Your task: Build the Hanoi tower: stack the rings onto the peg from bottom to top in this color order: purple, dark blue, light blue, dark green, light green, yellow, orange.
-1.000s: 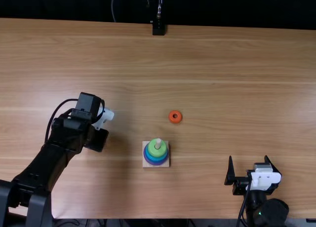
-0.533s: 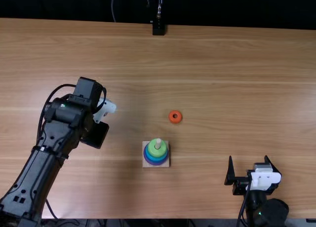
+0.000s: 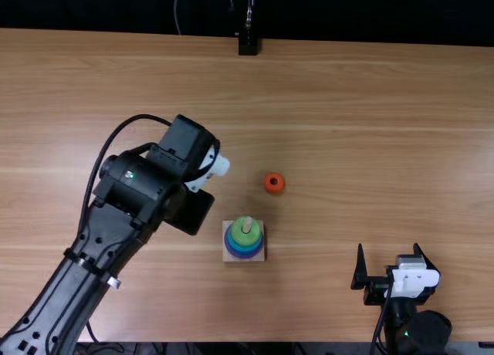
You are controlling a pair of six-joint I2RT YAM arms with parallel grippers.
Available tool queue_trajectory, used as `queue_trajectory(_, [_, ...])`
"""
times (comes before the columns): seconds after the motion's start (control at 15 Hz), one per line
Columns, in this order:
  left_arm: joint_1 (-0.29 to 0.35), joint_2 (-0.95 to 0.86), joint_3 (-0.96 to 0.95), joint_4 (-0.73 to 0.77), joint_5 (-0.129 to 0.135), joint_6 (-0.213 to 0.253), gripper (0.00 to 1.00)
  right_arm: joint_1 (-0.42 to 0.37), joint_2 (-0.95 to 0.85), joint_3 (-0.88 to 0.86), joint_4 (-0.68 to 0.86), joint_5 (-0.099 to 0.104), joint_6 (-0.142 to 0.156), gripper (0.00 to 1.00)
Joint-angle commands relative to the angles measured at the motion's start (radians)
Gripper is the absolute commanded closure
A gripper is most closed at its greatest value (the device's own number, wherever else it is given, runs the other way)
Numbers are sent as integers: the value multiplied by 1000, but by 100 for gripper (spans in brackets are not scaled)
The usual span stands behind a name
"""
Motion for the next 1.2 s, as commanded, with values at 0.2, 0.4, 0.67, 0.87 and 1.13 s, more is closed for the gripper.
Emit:
queue_trajectory(0.2, [-117,63,123,-3,2,-127,100,-7,-13,-76,-68,3,0,0])
queue_trajectory(0.4, [-168,105,140,-1,0,-168,100,-7,-13,-76,-68,3,0,0])
queue_trajectory(0.67, [-214,145,152,10,0,-197,100,-7,-13,-76,-68,3,0,0])
queue_trajectory(0.87, [-229,151,180,10,2,-208,100,-7,-13,-76,-68,3,0,0])
queue_trajectory(1.13, [-247,188,181,15,5,-241,100,-7,-13,-76,-68,3,0,0])
